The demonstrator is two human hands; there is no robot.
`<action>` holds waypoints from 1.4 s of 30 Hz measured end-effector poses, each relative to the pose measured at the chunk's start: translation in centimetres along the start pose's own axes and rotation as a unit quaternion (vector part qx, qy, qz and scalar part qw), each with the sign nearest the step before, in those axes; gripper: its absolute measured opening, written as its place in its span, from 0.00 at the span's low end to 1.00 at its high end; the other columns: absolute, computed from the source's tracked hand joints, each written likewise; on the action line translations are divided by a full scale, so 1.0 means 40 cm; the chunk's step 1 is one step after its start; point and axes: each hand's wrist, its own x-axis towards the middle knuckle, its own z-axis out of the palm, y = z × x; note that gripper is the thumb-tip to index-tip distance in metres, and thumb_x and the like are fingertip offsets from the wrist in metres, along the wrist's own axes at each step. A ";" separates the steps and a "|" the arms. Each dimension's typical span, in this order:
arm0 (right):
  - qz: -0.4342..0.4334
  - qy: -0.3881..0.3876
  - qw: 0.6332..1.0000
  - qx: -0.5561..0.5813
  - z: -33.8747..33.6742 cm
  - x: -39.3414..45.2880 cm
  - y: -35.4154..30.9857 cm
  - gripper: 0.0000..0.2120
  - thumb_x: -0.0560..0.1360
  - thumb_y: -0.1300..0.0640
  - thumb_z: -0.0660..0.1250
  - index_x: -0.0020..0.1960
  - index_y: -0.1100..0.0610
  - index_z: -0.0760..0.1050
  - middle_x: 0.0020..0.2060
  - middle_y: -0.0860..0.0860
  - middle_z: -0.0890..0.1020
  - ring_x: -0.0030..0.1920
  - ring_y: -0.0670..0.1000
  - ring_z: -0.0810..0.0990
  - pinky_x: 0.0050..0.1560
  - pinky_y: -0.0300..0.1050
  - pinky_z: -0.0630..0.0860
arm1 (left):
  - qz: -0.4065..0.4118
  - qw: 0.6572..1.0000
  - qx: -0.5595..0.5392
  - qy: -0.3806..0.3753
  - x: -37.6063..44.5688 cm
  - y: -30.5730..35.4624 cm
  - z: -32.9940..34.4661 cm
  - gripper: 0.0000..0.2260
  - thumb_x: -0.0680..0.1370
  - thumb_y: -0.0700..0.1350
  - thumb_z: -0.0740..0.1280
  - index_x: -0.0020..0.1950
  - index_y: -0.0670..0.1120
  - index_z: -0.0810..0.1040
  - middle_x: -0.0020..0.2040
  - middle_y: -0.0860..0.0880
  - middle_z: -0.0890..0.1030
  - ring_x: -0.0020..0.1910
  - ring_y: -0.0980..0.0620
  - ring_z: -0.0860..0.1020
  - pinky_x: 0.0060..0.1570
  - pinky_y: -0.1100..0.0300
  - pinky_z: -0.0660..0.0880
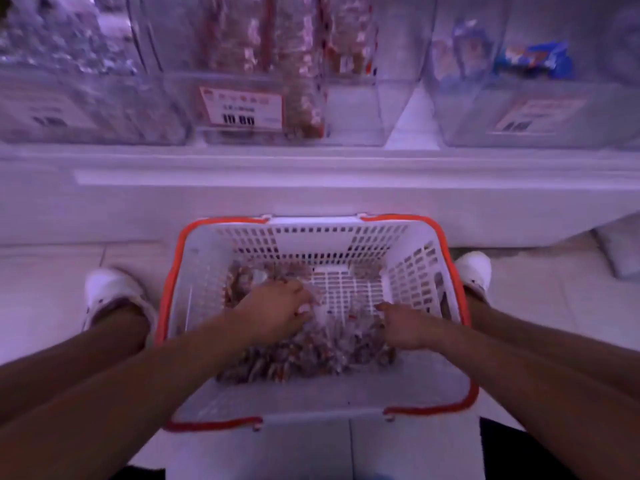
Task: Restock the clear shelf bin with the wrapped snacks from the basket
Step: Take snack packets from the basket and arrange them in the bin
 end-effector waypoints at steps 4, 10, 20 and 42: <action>-0.020 0.013 0.991 -0.130 0.109 0.146 0.048 0.42 0.73 0.40 0.66 0.79 0.53 0.52 0.74 0.61 0.63 0.71 0.64 0.65 0.66 0.57 0.70 | -0.050 0.990 0.045 -0.123 -0.006 -0.063 0.205 0.21 0.79 0.53 0.59 0.71 0.50 0.70 0.68 0.44 0.74 0.64 0.40 0.75 0.62 0.50 0.71; -0.094 0.051 0.952 -0.288 0.229 0.237 0.119 0.48 0.70 0.33 0.65 0.80 0.45 0.43 0.78 0.58 0.52 0.76 0.64 0.55 0.68 0.66 0.63 | 0.063 0.990 0.065 -0.104 0.068 0.012 0.326 0.22 0.82 0.44 0.55 0.77 0.48 0.63 0.79 0.42 0.60 0.73 0.39 0.64 0.72 0.46 0.58; -0.082 0.017 0.946 -0.312 0.226 0.227 0.123 0.41 0.70 0.30 0.63 0.74 0.52 0.60 0.71 0.59 0.61 0.74 0.63 0.56 0.64 0.64 0.68 | 0.023 0.986 0.065 -0.150 0.125 0.030 0.377 0.21 0.80 0.48 0.59 0.73 0.47 0.66 0.74 0.38 0.63 0.71 0.38 0.66 0.69 0.45 0.61; -0.025 -0.012 0.913 0.407 0.036 0.166 -0.075 0.07 0.72 0.69 0.72 0.49 0.64 0.77 0.39 0.60 0.82 0.42 0.58 0.83 0.34 0.47 0.78 | -0.273 0.802 -0.530 0.045 0.114 -0.150 0.141 0.11 0.81 0.50 0.67 0.48 0.43 0.83 0.44 0.47 0.83 0.41 0.55 0.78 0.42 0.62 0.77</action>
